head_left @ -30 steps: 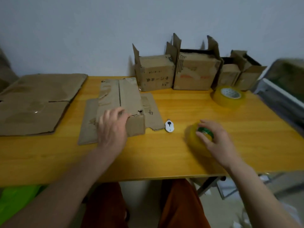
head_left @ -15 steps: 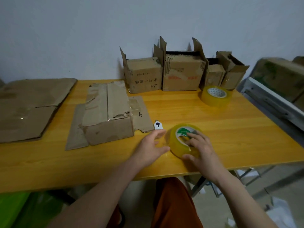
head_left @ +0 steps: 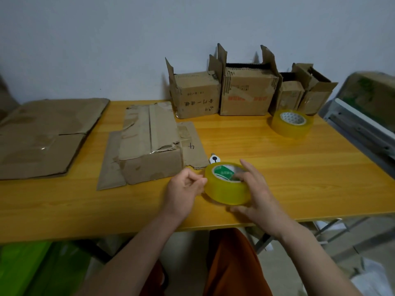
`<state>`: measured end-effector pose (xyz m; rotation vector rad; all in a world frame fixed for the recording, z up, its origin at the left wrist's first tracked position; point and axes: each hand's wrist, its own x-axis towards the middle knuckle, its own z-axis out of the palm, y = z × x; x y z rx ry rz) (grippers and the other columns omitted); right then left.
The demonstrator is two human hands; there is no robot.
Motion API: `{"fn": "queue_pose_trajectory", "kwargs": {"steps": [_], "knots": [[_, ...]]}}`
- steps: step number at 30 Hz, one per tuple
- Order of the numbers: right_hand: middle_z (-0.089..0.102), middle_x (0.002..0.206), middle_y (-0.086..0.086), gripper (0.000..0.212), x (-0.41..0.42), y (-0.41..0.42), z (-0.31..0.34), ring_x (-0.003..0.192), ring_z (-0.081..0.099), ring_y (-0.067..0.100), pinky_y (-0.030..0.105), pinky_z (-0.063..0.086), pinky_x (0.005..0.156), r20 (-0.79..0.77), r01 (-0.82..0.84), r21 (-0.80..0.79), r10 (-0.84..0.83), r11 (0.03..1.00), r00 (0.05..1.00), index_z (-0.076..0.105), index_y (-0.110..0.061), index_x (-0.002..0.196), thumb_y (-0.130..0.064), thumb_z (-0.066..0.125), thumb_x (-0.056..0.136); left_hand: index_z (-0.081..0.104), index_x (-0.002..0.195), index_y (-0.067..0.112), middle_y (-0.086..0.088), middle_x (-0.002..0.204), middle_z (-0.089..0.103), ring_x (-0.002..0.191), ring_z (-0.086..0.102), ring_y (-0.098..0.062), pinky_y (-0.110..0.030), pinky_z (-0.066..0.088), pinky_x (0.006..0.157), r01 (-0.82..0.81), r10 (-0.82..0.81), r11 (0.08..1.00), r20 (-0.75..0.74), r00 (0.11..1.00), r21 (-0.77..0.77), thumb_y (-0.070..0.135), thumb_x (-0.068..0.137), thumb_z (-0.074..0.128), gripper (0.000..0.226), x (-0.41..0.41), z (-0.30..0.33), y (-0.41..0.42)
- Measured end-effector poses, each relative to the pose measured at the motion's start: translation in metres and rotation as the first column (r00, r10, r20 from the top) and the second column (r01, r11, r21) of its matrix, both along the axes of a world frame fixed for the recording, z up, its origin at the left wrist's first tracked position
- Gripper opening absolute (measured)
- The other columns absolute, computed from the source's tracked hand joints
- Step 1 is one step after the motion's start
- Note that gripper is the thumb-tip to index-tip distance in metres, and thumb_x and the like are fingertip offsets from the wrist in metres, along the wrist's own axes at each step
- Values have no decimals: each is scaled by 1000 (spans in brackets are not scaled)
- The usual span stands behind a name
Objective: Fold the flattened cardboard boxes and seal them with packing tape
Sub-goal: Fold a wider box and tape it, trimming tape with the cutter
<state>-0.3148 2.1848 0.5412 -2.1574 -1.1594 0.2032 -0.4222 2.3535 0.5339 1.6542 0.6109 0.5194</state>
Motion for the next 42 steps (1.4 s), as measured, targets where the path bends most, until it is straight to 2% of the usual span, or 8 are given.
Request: {"fn": "queue_pose_trajectory", "kwargs": {"steps": [6, 12, 17, 22, 25, 34, 39, 42], "knots": [[56, 127, -20, 72, -12, 14, 5, 113, 52, -8, 10, 41, 93, -309, 309, 468, -175, 828, 935, 41, -23, 138, 1, 73, 78, 59, 94, 4, -13, 88, 72, 77, 72, -21, -36, 60, 74, 19, -24, 967, -19, 1000, -253, 13, 94, 59, 9, -17, 27, 2], [71, 98, 10, 56, -25, 46, -5, 89, 67, 30, 49, 54, 81, -721, 533, 516, 4, 671, 693, 67, -8, 107, -25, 76, 54, 59, 95, 2, -18, 97, 72, 82, 73, -24, -29, 60, 67, 17, -7, 848, 22, 1000, -530, 10, 98, 52, 11, -26, 37, 7], [71, 95, 8, 37, -22, 56, 14, 91, 67, 27, 49, 55, 80, -508, 342, 538, -27, 770, 861, 68, -13, 102, -8, 74, 65, 62, 79, 9, -8, 76, 73, 72, 69, -19, -25, 54, 65, -148, 141, 983, -65, 988, -112, 10, 89, 65, 11, -42, 34, 23], [56, 101, -3, 54, 1, 52, 32, 90, 52, 10, 2, 38, 69, -261, 330, 459, -230, 825, 937, 56, -17, 112, 19, 64, 72, 65, 91, 2, -6, 80, 74, 76, 70, -18, -28, 56, 76, -237, 239, 965, -1, 971, -113, 9, 89, 65, 7, -74, 49, 65], [52, 102, -7, 57, -5, 65, 35, 95, 46, 6, -4, 35, 65, -303, 383, 482, -260, 788, 917, 52, -14, 121, 17, 62, 75, 63, 89, 3, -6, 77, 70, 77, 67, -22, -32, 56, 77, -273, 275, 956, -2, 962, -111, 10, 92, 62, 8, -80, 50, 72], [53, 88, -7, 38, -11, 80, 35, 78, 50, 6, 10, 40, 61, -182, 161, 421, -91, 892, 979, 48, -13, 108, 13, 57, 83, 63, 85, 3, -8, 76, 65, 70, 60, -15, -24, 47, 67, -301, 302, 953, -56, 952, 28, 14, 91, 63, 12, -99, 54, 85], [54, 110, 11, 55, 4, 73, 39, 89, 54, 34, 33, 35, 61, 341, 228, 145, -265, 963, 902, 48, -14, 120, 5, 67, 72, 63, 84, 7, -5, 78, 62, 73, 56, -16, -26, 43, 66, -440, 440, 898, -48, 897, 16, 16, 91, 65, 12, -110, 59, 109], [55, 116, 10, 57, 11, 79, 41, 100, 53, 33, 38, 42, 70, 198, 272, 183, -306, 945, 931, 49, -16, 122, 9, 62, 73, 64, 89, 7, -3, 77, 57, 74, 54, -15, -33, 50, 77, -411, 404, 910, -103, 909, -53, 16, 96, 58, 12, -105, 57, 116]]}}
